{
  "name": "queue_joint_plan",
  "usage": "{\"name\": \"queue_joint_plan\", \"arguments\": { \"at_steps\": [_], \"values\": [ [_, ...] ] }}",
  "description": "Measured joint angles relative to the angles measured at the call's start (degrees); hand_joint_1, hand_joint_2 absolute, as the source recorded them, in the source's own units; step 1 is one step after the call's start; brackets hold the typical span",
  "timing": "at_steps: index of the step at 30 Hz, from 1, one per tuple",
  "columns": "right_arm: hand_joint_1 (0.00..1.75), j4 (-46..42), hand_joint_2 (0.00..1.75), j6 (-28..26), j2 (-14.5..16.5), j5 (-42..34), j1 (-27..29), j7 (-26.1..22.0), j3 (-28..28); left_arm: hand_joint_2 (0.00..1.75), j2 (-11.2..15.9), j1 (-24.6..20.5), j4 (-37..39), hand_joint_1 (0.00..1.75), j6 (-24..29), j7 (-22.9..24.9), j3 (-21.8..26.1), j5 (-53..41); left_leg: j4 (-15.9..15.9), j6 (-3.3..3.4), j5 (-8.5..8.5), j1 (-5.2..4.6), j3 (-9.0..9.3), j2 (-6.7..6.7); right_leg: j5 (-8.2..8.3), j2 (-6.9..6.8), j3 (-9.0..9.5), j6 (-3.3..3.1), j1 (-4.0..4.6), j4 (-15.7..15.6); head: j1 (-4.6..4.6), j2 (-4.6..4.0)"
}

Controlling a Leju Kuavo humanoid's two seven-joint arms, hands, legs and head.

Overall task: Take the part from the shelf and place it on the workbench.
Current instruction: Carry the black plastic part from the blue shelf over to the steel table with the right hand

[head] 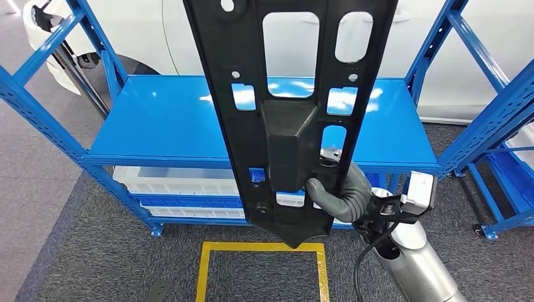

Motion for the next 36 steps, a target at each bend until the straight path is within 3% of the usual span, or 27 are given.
{"name": "queue_joint_plan", "arguments": {
  "at_steps": [2,4,7,9,12,13,14,15,17,19,23,25,27,29,30,31,34,36],
  "values": [
    [1.75,0.2,1.75,0.39,0.06,-0.04,-0.1,-0.02,0.0,1.75,0.1,0.03,0.0,0.0,0.07,-0.14,0.02,0.34,-7.98,0.36,2.43,-0.01,5.49,0.0,0.19,-0.02,-0.42,0.26,0.02,0.32,0.0,0.0],
    [1.75,0.48,1.75,0.59,0.14,-0.08,-0.34,-0.06,0.0,1.75,0.17,0.07,0.0,0.0,0.17,-0.42,0.04,0.61,-14.06,1.13,3.43,-0.26,9.21,-0.03,0.4,-0.04,-0.68,0.72,0.15,0.53,0.0,0.0],
    [1.75,0.82,1.75,0.63,0.21,-0.13,-0.62,-0.21,-0.01,1.75,0.16,0.2,-0.01,0.0,0.22,-0.67,0.05,0.58,-15.41,2.23,3.73,-0.33,9.43,-0.03,0.8,-0.02,-1.02,1.66,0.23,0.57,0.0,0.0],
    [1.75,0.97,1.75,0.63,0.21,-0.14,-0.74,-0.46,-0.02,1.75,0.11,0.1,-0.01,0.0,0.21,-0.66,0.06,0.44,-15.92,3.06,4.31,-0.05,9.24,0.05,-0.61,0.1,-1.92,2.18,0.19,2.31,0.01,0.0],
    [1.75,1.27,1.75,0.61,0.24,-0.13,-0.54,-0.84,-0.02,1.75,0.07,-0.04,0.0,0.0,0.05,-0.5,0.06,0.35,-16.09,3.66,4.97,-0.03,8.56,0.14,-6.22,0.26,-6.6,2.72,-0.06,12.81,0.02,0.0],
    [1.75,1.4,1.75,0.61,0.25,-0.11,-0.4,-0.88,-0.02,1.75,0.06,-0.03,0.0,0.0,0.01,-0.42,0.06,0.37,-16.02,3.68,5.11,-0.06,8.29,0.14,-7.37,0.26,-8.01,2.87,-0.16,16.09,0.02,0.0],
    [1.75,1.54,1.75,0.62,0.26,-0.1,-0.31,-0.89,-0.02,1.75,0.05,-0.01,0.0,0.0,0.01,-0.35,0.06,0.42,-15.91,3.66,5.23,-0.08,8.06,0.13,-7.42,0.26,-8.49,2.94,-0.25,17.43,0.02,0.0],
    [1.75,1.67,1.75,0.63,0.26,-0.09,-0.31,-0.89,-0.02,1.75,0.05,0.0,0.0,0.0,0.01,-0.32,0.06,0.45,-15.77,3.61,5.31,-0.09,7.89,0.11,-6.34,0.25,-7.74,2.93,-0.32,16.26,0.02,0.0],
    [1.75,1.87,1.75,0.7,0.26,-0.07,-0.59,-0.89,-0.02,1.75,0.04,-0.02,0.0,0.0,0.01,-0.32,0.06,0.52,-15.41,3.4,5.35,-0.09,7.69,0.07,-2.65,0.25,-3.56,2.64,-0.35,8.47,0.02,0.0],
    [1.75,2.01,1.75,0.89,0.34,-0.05,-1.0,-0.9,-0.02,1.75,0.02,-0.11,0.0,0.0,0.01,-0.35,0.06,0.61,-14.99,2.9,5.42,-0.29,7.32,0.07,-0.56,0.27,-0.49,2.2,-0.12,2.1,0.02,0.0],
    [1.75,2.38,1.75,1.16,0.58,-0.02,-1.27,-0.93,-0.02,1.75,0.02,-0.11,0.0,0.0,0.01,-0.37,0.07,0.69,-14.78,1.59,5.71,-0.34,6.64,0.03,0.2,0.25,-0.66,1.07,0.02,0.92,0.01,0.0],
    [1.75,2.55,1.75,1.3,0.77,-0.01,-1.43,-0.95,-0.02,1.75,0.04,-0.1,0.0,0.0,0.02,-0.37,0.08,0.72,-11.84,1.05,3.23,-0.24,5.35,-0.03,0.81,0.1,-1.01,0.33,-0.22,0.59,0.01,0.0],
    [1.75,2.75,1.75,1.41,1.01,-0.02,-1.58,-0.96,-0.01,1.75,0.05,-0.09,0.0,0.0,0.02,-0.37,0.08,0.79,-4.69,0.67,-1.21,-0.1,2.6,-0.04,1.29,0.02,-1.63,-0.06,-0.17,0.59,0.0,0.0],
    [1.75,3.03,1.75,1.45,1.08,-0.01,-1.62,-0.96,0.0,1.75,0.04,0.0,0.0,0.0,0.01,-0.36,0.08,0.84,0.84,0.52,-3.44,-0.06,0.84,-0.04,1.72,0.0,-2.31,-0.09,-0.09,0.73,0.0,0.0],
    [1.75,3.14,1.75,1.46,1.09,-0.01,-1.62,-0.96,0.0,1.75,0.04,0.05,0.0,0.0,0.01,-0.35,0.08,0.84,0.61,0.54,-2.97,-0.05,1.42,-0.03,1.9,0.01,-2.62,-0.03,-0.07,0.84,0.0,0.0],
    [1.75,3.21,1.75,1.46,1.1,-0.01,-1.63,-0.96,0.0,1.75,0.04,0.06,0.0,0.0,0.01,-0.35,0.08,0.84,-1.89,0.66,-1.62,-0.05,3.14,-0.03,2.04,0.03,-2.88,0.07,-0.05,0.98,0.0,0.0],
    [1.75,3.25,1.75,1.46,1.13,-0.01,-1.77,-0.95,0.0,1.75,0.08,-0.1,0.0,0.0,0.01,-0.36,0.08,0.83,-12.9,1.38,1.97,-0.23,9.56,-0.08,2.42,0.03,-3.43,0.65,0.13,1.47,0.0,0.0],
    [1.75,3.26,1.75,1.49,1.16,-0.03,-1.85,-0.94,0.0,1.75,0.09,-0.12,0.0,0.0,0.01,-0.37,0.08,0.79,-14.73,1.84,2.25,-0.51,10.27,-0.13,2.85,0.03,-3.75,1.33,0.22,1.54,0.01,0.0]
  ]
}}
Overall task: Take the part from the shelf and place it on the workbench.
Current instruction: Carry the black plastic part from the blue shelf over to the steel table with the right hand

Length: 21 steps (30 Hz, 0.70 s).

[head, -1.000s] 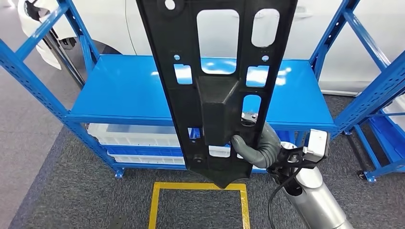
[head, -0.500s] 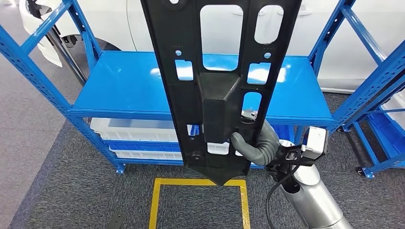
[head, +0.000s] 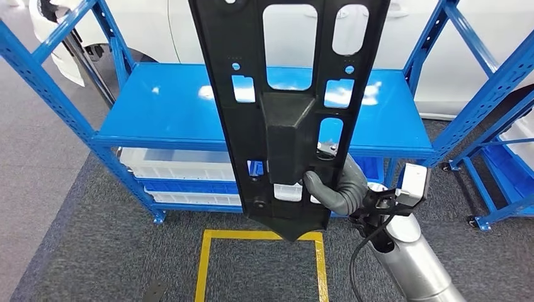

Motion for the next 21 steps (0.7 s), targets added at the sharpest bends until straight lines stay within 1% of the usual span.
{"name": "queue_joint_plan", "arguments": {
  "at_steps": [1,2,3,4,5,6,7,8,9,10,11,12,13,14,15,16,17,18,19,20,21],
  "values": [
    [1.75,0.01,1.75,0.02,0.01,-0.01,-0.01,0.01,0.0,1.75,0.0,0.06,0.0,0.0,0.0,-0.01,0.0,-0.04,-0.04,0.3,0.35,0.01,-0.23,-0.01,0.28,0.01,-0.1,0.38,-0.01,-0.1,0.0,0.0],
    [1.75,0.01,1.75,0.03,0.02,-0.03,-0.01,0.02,0.0,1.75,0.0,0.09,0.0,0.0,-0.01,0.0,0.0,-0.11,-0.22,0.65,0.78,0.12,-0.41,0.04,0.23,0.07,-0.25,0.72,-0.06,-0.05,0.01,0.0],
    [1.75,0.0,1.75,0.03,0.02,-0.06,-0.02,0.04,-0.01,1.75,-0.01,0.07,0.0,0.0,-0.01,0.0,0.0,-0.19,-0.44,1.05,1.24,0.24,-0.66,0.11,-0.5,0.14,-0.6,1.02,-0.09,0.54,0.01,0.0],
    [1.75,-0.01,1.75,0.02,0.01,-0.11,-0.02,0.07,-0.01,1.75,-0.01,0.01,0.0,0.0,-0.02,0.01,0.0,-0.23,-0.67,1.42,1.75,0.38,-1.01,0.19,-2.08,0.2,-1.31,1.3,-0.14,2.2,0.01,0.0],
    [1.75,-0.01,1.75,-0.01,0.02,-0.16,0.01,0.09,-0.01,1.75,-0.02,-0.06,0.0,0.0,-0.06,0.01,0.0,-0.27,-0.75,1.69,2.18,0.4,-1.47,0.28,-4.39,0.26,-2.39,1.52,-0.26,5.03,0.02,0.01],
    [1.75,-0.01,1.75,-0.02,0.02,-0.22,0.05,0.13,-0.01,1.75,-0.03,-0.08,0.0,0.0,-0.1,0.01,0.0,-0.28,-0.73,1.87,2.53,0.35,-2.01,0.3,-6.92,0.27,-3.7,1.73,-0.32,8.83,0.02,0.01],
    [1.75,0.01,1.75,-0.04,0.03,-0.28,0.12,0.16,0.0,1.75,-0.04,-0.06,0.0,0.0,-0.14,0.01,0.0,-0.28,-0.67,1.93,2.88,0.29,-2.58,0.32,-8.93,0.27,-4.87,1.93,-0.4,12.64,0.02,0.01],
    [1.75,0.03,1.75,-0.07,0.03,-0.38,0.18,0.21,0.0,1.75,-0.04,-0.02,0.0,0.0,-0.16,-0.01,0.0,-0.28,-0.57,1.93,3.22,0.25,-3.13,0.33,-9.92,0.27,-5.39,2.06,-0.45,15.18,0.02,0.01],
    [1.75,0.05,1.75,-0.09,0.03,-0.48,0.21,0.29,0.0,1.75,-0.04,0.02,0.0,0.0,-0.16,-0.03,0.0,-0.28,-0.43,1.89,3.54,0.23,-3.68,0.32,-9.8,0.26,-4.88,2.11,-0.49,15.7,0.02,0.0],
    [1.75,0.07,1.75,-0.11,0.03,-0.58,0.19,0.39,0.0,1.75,-0.04,0.05,0.0,0.0,-0.16,-0.07,0.0,-0.28,-0.26,1.81,3.81,0.23,-4.17,0.3,-8.71,0.26,-3.2,2.07,-0.51,13.81,0.02,0.0],
    [1.75,0.08,1.75,-0.15,0.03,-0.66,0.11,0.51,-0.01,1.75,-0.05,0.07,0.0,0.0,-0.16,-0.13,0.0,-0.28,-0.05,1.69,4.03,0.23,-4.58,0.28,-7.21,0.25,-0.55,1.93,-0.51,10.03,0.02,0.0],
    [1.75,0.08,1.75,-0.19,0.02,-0.71,-0.02,0.66,-0.01,1.75,-0.08,0.07,0.0,0.0,-0.16,-0.2,0.0,-0.28,0.13,1.49,4.23,0.21,-4.94,0.25,-6.28,0.26,2.19,1.64,-0.46,5.69,0.02,0.0],
    [1.75,0.04,1.75,-0.27,0.02,-0.76,-0.14,0.83,-0.01,1.75,-0.1,0.06,0.0,0.0,-0.16,-0.3,0.0,-0.28,0.24,1.23,4.47,0.19,-5.17,0.25,-5.45,0.29,4.14,1.31,-0.28,2.39,0.01,0.0],
    [1.75,0.01,1.75,-0.41,0.03,-0.82,-0.27,0.99,-0.01,1.75,-0.13,0.04,0.0,0.0,-0.16,-0.41,0.0,-0.28,0.3,0.91,4.72,0.16,-5.33,0.24,-5.13,0.32,5.26,0.96,-0.09,0.33,0.01,0.0],
    [1.75,-0.02,1.75,-0.61,0.03,-0.87,-0.39,1.19,0.0,1.75,-0.15,0.03,0.0,0.0,-0.18,-0.51,0.0,-0.29,0.27,0.56,5.03,0.16,-5.44,0.25,-5.11,0.36,5.44,0.59,0.12,-0.35,0.01,0.0],
    [1.75,-0.06,1.75,-0.84,0.03,-0.91,-0.44,1.42,0.0,1.75,-0.17,0.03,0.0,0.0,-0.23,-0.59,-0.01,-0.31,0.15,0.19,5.36,0.15,-5.48,0.25,-4.64,0.38,5.18,0.23,0.27,-0.33,0.01,0.0],
    [1.75,-0.07,1.75,-1.04,0.02,-0.94,-0.51,1.65,0.0,1.75,-0.2,0.05,0.0,0.0,-0.28,-0.63,-0.01,-0.33,0.17,-0.14,5.48,0.16,-5.59,0.22,-4.35,0.31,5.04,-0.19,0.13,-0.6,0.01,0.0],
    [1.75,-0.08,1.75,-1.19,0.01,-0.96,-0.57,1.89,0.0,1.75,-0.21,0.07,0.0,0.0,-0.35,-0.63,-0.01,-0.35,0.58,-0.44,4.93,0.17,-5.91,0.18,-3.91,0.23,4.77,-0.67,-0.01,-0.82,0.01,0.0],
    [1.75,-0.08,1.75,-1.26,-0.01,-1.04,-0.61,2.07,0.0,1.75,-0.22,0.09,0.0,0.0,-0.43,-0.63,-0.01,-0.35,1.85,-0.71,3.51,0.21,-6.47,0.14,-3.38,0.14,4.42,-1.12,-0.18,-1.05,0.01,0.0],
    [1.75,-0.08,1.75,-1.31,-0.03,-1.13,-0.65,2.19,0.0,1.75,-0.22,0.09,0.0,0.0,-0.48,-0.62,-0.01,-0.33,4.43,-0.96,1.2,0.3,-7.41,0.11,-2.86,0.06,3.96,-1.46,-0.3,-1.19,0.0,0.0],
    [1.75,-0.07,1.75,-1.32,-0.03,-1.23,-0.68,2.25,0.0,1.75,-0.22,0.1,0.0,0.0,-0.52,-0.61,0.0,-0.29,7.94,-1.21,-1.48,0.38,-8.56,0.11,-2.41,0.04,3.39,-1.68,-0.26,-1.19,0.0,0.01]
  ]
}}
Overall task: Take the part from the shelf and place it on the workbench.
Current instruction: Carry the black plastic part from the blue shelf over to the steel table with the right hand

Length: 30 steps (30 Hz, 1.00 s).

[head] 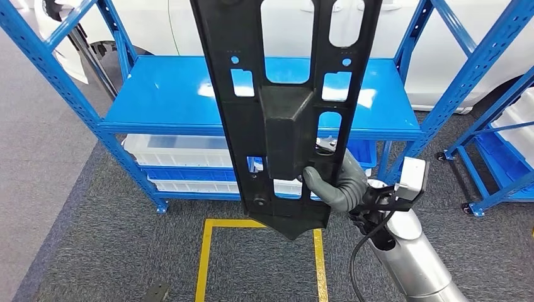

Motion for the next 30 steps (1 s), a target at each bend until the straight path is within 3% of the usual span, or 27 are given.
{"name": "queue_joint_plan", "arguments": {
  "at_steps": [2,3,4,6,8,9,12,14,16,17,18,19,20,22,24,27,28,30],
  "values": [
    [1.75,0.07,1.75,-0.01,0.0,-0.25,0.0,0.07,0.02,1.75,-0.01,0.06,0.0,0.0,-0.02,0.02,0.0,0.12,6.85,-0.42,-3.52,0.13,-1.69,0.01,0.86,-0.01,-1.2,-0.06,0.07,0.12,-0.01,0.0],
    [1.75,0.1,1.75,0.0,0.0,-0.34,0.0,0.09,0.04,1.75,-0.01,0.12,0.0,0.0,-0.02,0.04,0.0,0.17,8.01,-0.53,-3.56,0.15,-1.41,0.01,1.25,-0.01,-1.79,0.0,0.09,0.21,-0.01,0.0],
    [1.75,0.13,1.75,0.0,0.0,-0.42,0.0,0.1,0.06,1.75,-0.02,0.18,0.0,0.0,0.0,0.05,0.0,0.21,6.96,-0.55,-2.61,0.16,-0.05,0.02,1.6,0.0,-2.36,0.11,0.1,0.34,-0.01,-0.01],
    [1.75,0.14,1.75,-0.03,0.01,-0.52,-0.04,0.11,0.09,1.75,-0.01,0.22,0.0,0.0,0.09,0.07,0.0,0.28,-0.57,-0.26,-0.18,0.15,5.27,0.0,2.16,0.02,-3.27,0.45,0.12,0.7,-0.01,-0.01],
    [1.75,0.14,1.75,-0.06,0.03,-0.61,-0.1,0.13,0.13,1.75,-0.01,0.25,0.0,0.0,0.22,0.08,0.0,0.35,-7.05,0.45,0.62,-0.12,9.36,-0.07,2.67,0.01,-3.8,1.02,0.21,0.96,-0.01,-0.01],
    [1.75,0.14,1.75,-0.09,0.04,-0.63,-0.12,0.13,0.15,1.75,-0.01,0.32,0.0,0.0,0.26,0.08,0.0,0.36,-8.27,0.8,0.46,-0.29,9.97,-0.11,2.94,0.0,-3.92,1.37,0.23,0.99,-0.01,-0.01],
    [1.75,0.12,1.75,-0.51,0.04,-0.66,0.04,0.13,0.21,1.75,-0.05,0.56,0.0,0.0,0.3,0.16,0.01,0.34,-8.77,1.83,1.47,-0.2,9.48,0.0,3.18,0.1,-4.24,2.44,0.21,1.1,0.01,-0.01],
    [1.75,0.06,1.75,-0.84,-0.01,-0.64,0.43,0.16,0.22,1.75,-0.11,0.57,0.0,0.0,0.27,0.22,0.02,0.38,-9.11,2.58,2.52,0.08,8.72,0.19,0.05,0.22,-5.49,2.99,0.12,4.06,0.03,-0.01],
    [1.75,0.01,1.75,-0.91,-0.04,-0.64,0.98,0.19,0.22,1.75,-0.25,0.74,0.0,0.0,0.3,0.29,0.02,0.55,-9.05,2.96,3.41,-0.01,7.51,0.3,-5.14,0.27,-7.95,3.44,-0.07,11.4,0.03,-0.01],
    [1.75,0.03,1.75,-0.9,-0.08,-0.66,1.26,0.2,0.22,1.75,-0.33,0.92,0.0,0.0,0.36,0.33,0.03,0.68,-8.96,2.98,3.83,-0.05,6.83,0.33,-6.79,0.27,-8.92,3.65,-0.15,14.99,0.03,-0.01],
    [1.75,0.06,1.75,-0.89,-0.12,-0.68,1.48,0.2,0.22,1.75,-0.42,1.13,0.0,0.0,0.44,0.34,0.04,0.79,-8.82,2.94,4.22,-0.07,6.16,0.34,-7.27,0.26,-9.13,3.79,-0.23,17.1,0.03,-0.01],
    [1.75,0.1,1.75,-0.89,-0.16,-0.7,1.61,0.2,0.21,1.75,-0.5,1.33,0.0,0.0,0.53,0.34,0.05,0.85,-8.61,2.86,4.53,-0.08,5.54,0.35,-6.56,0.25,-8.23,3.85,-0.29,16.91,0.03,0.0],
    [1.75,0.14,1.75,-0.87,-0.21,-0.73,1.68,0.2,0.18,1.75,-0.6,1.5,0.0,0.0,0.62,0.37,0.07,0.84,-8.35,2.75,4.76,-0.07,4.99,0.34,-5.09,0.24,-6.13,3.81,-0.34,14.33,0.03,0.0],
    [1.75,0.15,1.75,-0.74,-0.27,-0.75,1.71,0.2,0.01,1.75,-0.84,1.68,0.0,0.0,0.8,0.52,0.08,0.68,-7.78,2.39,5.13,-0.13,4.12,0.33,-3.13,0.24,-0.67,3.35,-0.21,5.98,0.02,0.0],
    [1.75,0.14,1.75,-0.52,-0.31,-0.78,1.82,0.16,-0.25,1.75,-1.03,1.72,0.0,0.0,0.99,0.86,0.07,0.48,-7.56,1.77,5.63,-0.2,3.69,0.33,-2.83,0.28,2.01,2.62,0.15,1.26,0.02,-0.01],
    [1.75,0.15,1.75,-0.14,-0.32,-0.7,1.9,0.11,-0.45,1.75,-1.12,1.74,0.0,0.0,1.28,1.19,0.07,0.26,-7.61,0.71,6.24,-0.16,3.38,0.27,-1.97,0.23,1.56,1.42,0.2,0.7,0.02,-0.01],
    [1.75,0.16,1.75,-0.02,-0.3,-0.62,1.88,0.1,-0.46,1.75,-1.13,1.74,0.0,0.0,1.4,1.21,0.07,0.22,-6.89,0.41,5.37,-0.14,2.98,0.22,-1.48,0.14,1.26,0.9,0.07,0.52,0.02,0.0],
    [1.75,0.19,1.75,0.19,-0.21,-0.45,1.82,0.02,-0.48,1.75,-1.12,1.7,0.0,0.0,1.59,1.25,0.07,0.19,-1.94,-0.11,0.98,0.0,1.17,0.14,-0.44,-0.04,0.34,0.19,-0.09,0.27,0.02,0.0]
  ]
}}
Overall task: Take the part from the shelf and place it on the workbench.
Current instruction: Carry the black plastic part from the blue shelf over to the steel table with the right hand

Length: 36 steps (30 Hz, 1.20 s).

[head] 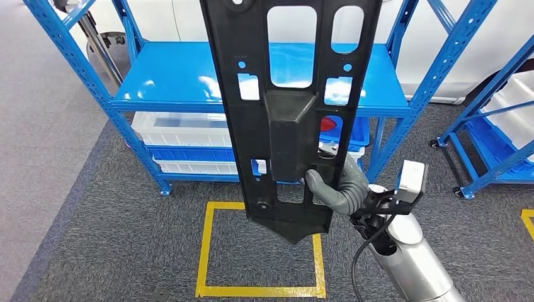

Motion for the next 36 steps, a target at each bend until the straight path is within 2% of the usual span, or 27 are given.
{"name": "queue_joint_plan", "arguments": {
  "at_steps": [1,2,3,4,5,6,8,9,12,13,14,17,18,19,20,22,23,24,26,27,29,30,32,33,34,35,36],
  "values": [
    [1.75,0.04,1.75,0.05,0.05,0.06,-0.01,-0.04,0.0,1.75,0.01,-0.03,0.0,0.0,0.07,0.02,0.0,0.05,3.95,-0.24,-2.63,0.02,-1.26,0.0,0.48,0.0,-0.65,-0.18,0.04,0.03,-0.01,0.0],
    [1.75,0.14,1.75,0.07,0.11,0.07,0.01,-0.09,0.0,1.75,0.01,-0.06,0.0,0.0,0.12,0.03,0.0,0.14,7.64,-0.43,-4.45,0.06,-2.21,0.0,0.98,0.01,-1.33,-0.21,0.08,0.09,-0.01,-0.01],
    [1.75,0.28,1.75,0.08,0.16,0.06,0.02,-0.11,0.0,1.75,0.01,-0.08,0.0,0.0,0.17,0.03,0.0,0.24,9.92,-0.53,-5.09,0.07,-2.48,0.01,1.43,0.01,-1.98,-0.19,0.11,0.16,-0.01,-0.01],
    [1.75,0.46,1.75,0.08,0.22,0.04,0.02,-0.14,0.0,1.75,0.01,-0.11,0.0,0.0,0.22,0.03,0.0,0.32,10.21,-0.54,-4.62,0.07,-1.78,0.01,1.85,0.02,-2.6,-0.12,0.14,0.26,-0.01,-0.01],
    [1.75,0.64,1.75,0.09,0.29,0.01,0.02,-0.18,-0.01,1.75,0.01,-0.15,0.0,0.0,0.27,0.02,0.0,0.35,8.11,-0.45,-3.28,0.07,0.09,0.01,2.22,0.04,-3.14,-0.02,0.15,0.37,-0.01,-0.01],
    [1.75,0.78,1.75,0.1,0.38,0.0,0.02,-0.21,-0.02,1.75,0.01,-0.22,0.0,0.0,0.32,0.0,0.0,0.35,4.26,-0.24,-1.82,0.06,2.84,-0.01,2.54,0.05,-3.59,0.12,0.17,0.51,-0.01,-0.01],
    [1.75,0.94,1.75,0.12,0.58,-0.03,0.02,-0.29,-0.11,1.75,0.03,-0.39,0.0,0.0,0.4,-0.03,0.0,0.28,-3.65,0.39,-0.63,-0.14,7.97,-0.09,3.15,0.06,-4.31,0.6,0.27,0.71,-0.01,0.0],
    [1.75,0.96,1.75,0.13,0.7,-0.03,0.03,-0.35,-0.17,1.75,0.03,-0.44,0.0,0.0,0.43,-0.04,-0.01,0.19,-5.94,0.71,-0.64,-0.28,9.21,-0.13,3.46,0.05,-4.51,0.93,0.3,0.75,-0.01,0.0],
    [1.75,0.79,1.75,0.07,0.93,0.16,0.32,-0.8,-0.54,1.75,0.03,-0.46,0.0,0.0,0.45,-0.06,-0.1,-0.45,-7.16,1.67,-0.09,-0.34,9.02,-0.07,4.28,0.1,-4.79,2.02,0.31,0.59,-0.01,-0.01],
    [1.75,0.6,1.75,0.0,0.96,0.3,0.53,-0.95,-0.78,1.75,0.04,-0.51,0.0,0.0,0.46,-0.06,-0.16,-0.69,-7.32,2.09,0.36,-0.2,8.79,0.0,3.75,0.15,-5.15,2.29,0.29,1.13,0.0,-0.01],
    [1.75,0.38,1.75,-0.09,0.97,0.5,0.74,-1.03,-1.06,1.75,0.04,-0.6,0.0,0.0,0.47,-0.04,-0.22,-0.88,-7.53,2.47,0.85,-0.04,8.49,0.1,2.42,0.21,-5.89,2.51,0.27,2.72,0.0,-0.01],
    [1.75,-0.13,1.75,-0.38,1.08,1.02,1.59,-0.85,-1.65,1.75,0.07,-0.78,0.0,0.0,0.6,0.15,-0.28,-1.05,-7.48,2.91,1.97,-0.09,7.12,0.22,-4.1,0.29,-10.06,2.98,0.08,13.59,0.0,0.0],
    [1.75,-0.2,1.75,-0.45,1.12,1.12,1.94,-0.66,-1.78,1.75,0.08,-0.76,0.0,0.0,0.66,0.25,-0.28,-1.04,-7.36,2.9,2.24,-0.13,6.67,0.22,-5.19,0.29,-10.8,3.06,0.04,16.32,0.0,0.0],
    [1.75,-0.22,1.75,-0.49,1.15,1.17,2.23,-0.46,-1.88,1.75,0.09,-0.72,0.0,0.0,0.73,0.33,-0.28,-1.04,-7.21,2.85,2.42,-0.15,6.3,0.22,-5.18,0.29,-10.44,3.07,0.02,16.86,0.0,0.0],
    [1.75,-0.23,1.75,-0.52,1.18,1.22,2.42,-0.29,-1.99,1.75,0.1,-0.7,0.0,0.0,0.77,0.41,-0.28,-1.03,-7.04,2.78,2.54,-0.16,6.01,0.21,-4.14,0.28,-8.83,2.98,0.0,14.9,0.0,-0.01],
    [1.75,-0.3,1.75,-0.44,1.23,1.15,2.55,-0.05,-2.24,1.75,0.13,-0.69,0.0,0.0,0.83,0.41,-0.28,-1.04,-6.65,2.58,2.65,-0.21,5.6,0.2,-1.39,0.25,-3.6,2.48,0.07,6.67,0.0,-0.01],
    [1.75,-0.33,1.75,-0.25,1.23,0.99,2.55,0.01,-2.34,1.75,0.14,-0.68,0.0,0.0,0.85,0.32,-0.28,-1.02,-6.45,2.4,2.71,-0.27,5.39,0.2,-0.5,0.26,-1.69,2.14,0.24,3.23,-0.01,0.0],
    [1.75,-0.36,1.75,-0.02,1.23,0.8,2.57,0.05,-2.43,1.75,0.15,-0.65,0.0,0.0,0.9,0.18,-0.27,-0.98,-6.3,2.15,2.81,-0.31,5.2,0.24,-0.14,0.28,-0.7,1.83,0.43,1.21,-0.01,0.0],
    [1.75,-0.36,1.75,0.44,1.23,0.4,2.63,0.08,-2.52,1.75,0.17,-0.55,0.0,0.0,0.99,-0.04,-0.26,-0.89,-6.29,1.57,3.11,-0.35,4.94,0.39,0.02,0.4,-0.89,1.31,0.73,0.69,-0.01,0.01],
    [1.75,-0.34,1.75,0.61,1.22,0.21,2.66,0.06,-2.6,1.75,0.21,-0.51,0.0,0.0,1.02,-0.07,-0.26,-0.86,-6.28,1.26,3.1,-0.34,4.82,0.46,0.26,0.46,-0.98,0.97,0.57,0.53,-0.01,0.01],
    [1.75,-0.28,1.75,1.08,1.24,-0.34,2.61,-0.12,-2.78,1.75,0.35,-0.49,0.0,0.0,1.12,-0.07,-0.26,-0.82,-4.62,0.69,1.63,-0.34,4.03,0.43,0.81,0.67,-1.09,0.25,0.21,0.06,-0.01,0.0],
    [1.75,-0.21,1.75,1.32,1.28,-0.64,2.58,-0.25,-2.85,1.75,0.45,-0.5,0.0,0.0,1.21,-0.07,-0.26,-0.81,-2.17,0.44,-0.04,-0.3,2.99,0.39,1.06,0.83,-1.16,-0.05,0.05,-0.12,-0.01,-0.01],
    [1.75,0.09,1.75,1.76,1.38,-1.1,2.62,-0.42,-2.89,1.75,0.64,-0.46,0.0,0.0,1.39,-0.07,-0.26,-0.81,5.67,0.08,-4.11,-0.18,-0.2,0.34,1.32,1.29,-1.52,-0.29,0.09,-0.13,-0.01,0.0],
    [1.75,0.28,1.75,1.92,1.4,-1.24,2.68,-0.45,-2.89,1.75,0.75,-0.42,0.0,0.0,1.44,-0.07,-0.26,-0.84,9.09,-0.04,-5.35,-0.12,-1.58,0.34,1.42,1.61,-1.67,-0.29,0.11,-0.09,-0.01,0.0],
    [1.75,0.51,1.75,2.04,1.41,-1.34,2.74,-0.5,-2.89,1.75,0.89,-0.39,0.0,0.0,1.46,-0.08,-0.26,-0.89,10.74,-0.1,-5.53,-0.07,-2.12,0.33,1.51,1.99,-1.79,-0.25,0.11,-0.04,-0.01,0.0],
    [1.75,0.71,1.75,2.1,1.41,-1.45,2.78,-0.62,-2.89,1.75,1.03,-0.38,0.0,0.0,1.47,-0.1,-0.27,-0.96,9.96,-0.09,-4.54,-0.02,-1.54,0.29,1.57,2.43,-1.85,-0.18,0.1,0.03,-0.01,0.0],
    [1.75,0.86,1.75,2.12,1.41,-1.57,2.79,-0.77,-2.91,1.75,1.19,-0.38,0.0,0.0,1.49,-0.13,-0.27,-1.01,6.88,-0.01,-2.64,0.04,0.12,0.08,1.6,2.93,-1.87,-0.1,0.1,0.14,0.0,-0.01]
  ]
}}
